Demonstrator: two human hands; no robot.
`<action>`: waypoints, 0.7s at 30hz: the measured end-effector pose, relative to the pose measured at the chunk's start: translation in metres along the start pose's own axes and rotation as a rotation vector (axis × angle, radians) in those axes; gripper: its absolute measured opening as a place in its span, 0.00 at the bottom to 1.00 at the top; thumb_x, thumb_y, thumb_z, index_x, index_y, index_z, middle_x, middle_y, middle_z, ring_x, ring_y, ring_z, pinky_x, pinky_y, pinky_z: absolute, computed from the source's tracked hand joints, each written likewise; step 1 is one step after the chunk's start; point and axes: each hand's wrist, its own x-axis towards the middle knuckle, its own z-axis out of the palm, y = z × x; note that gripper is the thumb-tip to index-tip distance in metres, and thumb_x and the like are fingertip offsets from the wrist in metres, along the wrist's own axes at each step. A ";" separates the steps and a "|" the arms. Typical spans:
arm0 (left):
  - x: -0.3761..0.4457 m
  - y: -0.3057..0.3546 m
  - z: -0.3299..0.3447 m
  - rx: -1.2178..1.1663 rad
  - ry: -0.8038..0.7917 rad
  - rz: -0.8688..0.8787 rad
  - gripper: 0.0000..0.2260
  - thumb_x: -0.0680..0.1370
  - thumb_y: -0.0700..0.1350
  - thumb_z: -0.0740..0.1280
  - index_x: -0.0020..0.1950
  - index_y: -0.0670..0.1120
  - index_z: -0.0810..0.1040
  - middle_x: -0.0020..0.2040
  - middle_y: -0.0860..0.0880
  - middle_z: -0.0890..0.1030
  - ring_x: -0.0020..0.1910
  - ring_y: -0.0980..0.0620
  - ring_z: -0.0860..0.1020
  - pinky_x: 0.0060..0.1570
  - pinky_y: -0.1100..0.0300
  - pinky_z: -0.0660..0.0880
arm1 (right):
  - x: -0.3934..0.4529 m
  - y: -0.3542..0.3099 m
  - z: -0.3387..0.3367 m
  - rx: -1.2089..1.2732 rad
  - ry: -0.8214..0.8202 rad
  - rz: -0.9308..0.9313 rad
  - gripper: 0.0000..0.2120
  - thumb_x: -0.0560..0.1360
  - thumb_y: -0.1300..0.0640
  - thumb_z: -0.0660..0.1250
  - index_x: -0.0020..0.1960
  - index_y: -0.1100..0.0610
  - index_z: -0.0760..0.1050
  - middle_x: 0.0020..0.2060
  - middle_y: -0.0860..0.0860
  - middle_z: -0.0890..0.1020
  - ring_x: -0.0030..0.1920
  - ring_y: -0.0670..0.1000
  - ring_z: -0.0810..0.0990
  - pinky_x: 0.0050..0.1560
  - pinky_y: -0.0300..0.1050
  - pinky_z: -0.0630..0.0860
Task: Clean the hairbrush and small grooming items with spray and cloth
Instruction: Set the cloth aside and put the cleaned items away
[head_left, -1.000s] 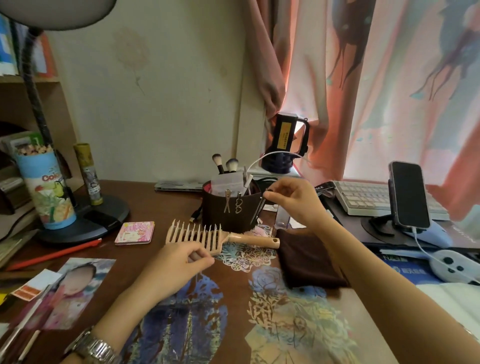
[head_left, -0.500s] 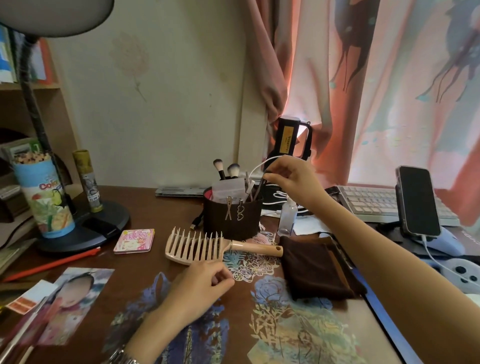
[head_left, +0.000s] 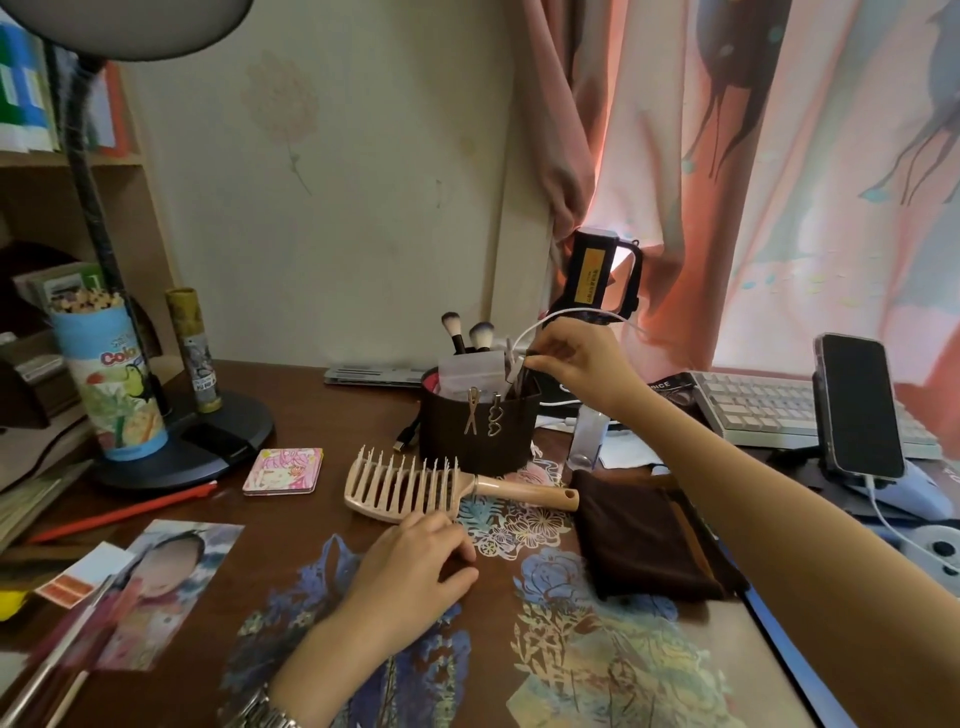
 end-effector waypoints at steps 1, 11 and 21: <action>0.000 0.000 0.000 0.004 0.000 0.002 0.08 0.78 0.56 0.62 0.55 0.56 0.74 0.61 0.59 0.72 0.65 0.60 0.65 0.60 0.63 0.64 | -0.001 0.001 0.002 -0.009 -0.016 -0.003 0.05 0.72 0.60 0.71 0.47 0.60 0.79 0.40 0.49 0.79 0.40 0.43 0.78 0.42 0.29 0.74; 0.000 -0.003 0.003 0.003 0.029 0.035 0.08 0.78 0.56 0.62 0.54 0.56 0.74 0.56 0.60 0.71 0.59 0.61 0.67 0.57 0.63 0.66 | -0.011 0.011 0.020 -0.049 -0.121 -0.021 0.03 0.72 0.60 0.71 0.46 0.57 0.78 0.40 0.47 0.78 0.39 0.41 0.76 0.40 0.30 0.72; 0.001 -0.005 0.006 -0.001 0.036 0.042 0.07 0.78 0.56 0.62 0.54 0.57 0.73 0.55 0.61 0.71 0.58 0.61 0.67 0.57 0.63 0.66 | -0.018 0.013 0.023 -0.066 -0.093 -0.026 0.05 0.72 0.60 0.72 0.46 0.59 0.79 0.40 0.50 0.79 0.40 0.50 0.78 0.43 0.41 0.76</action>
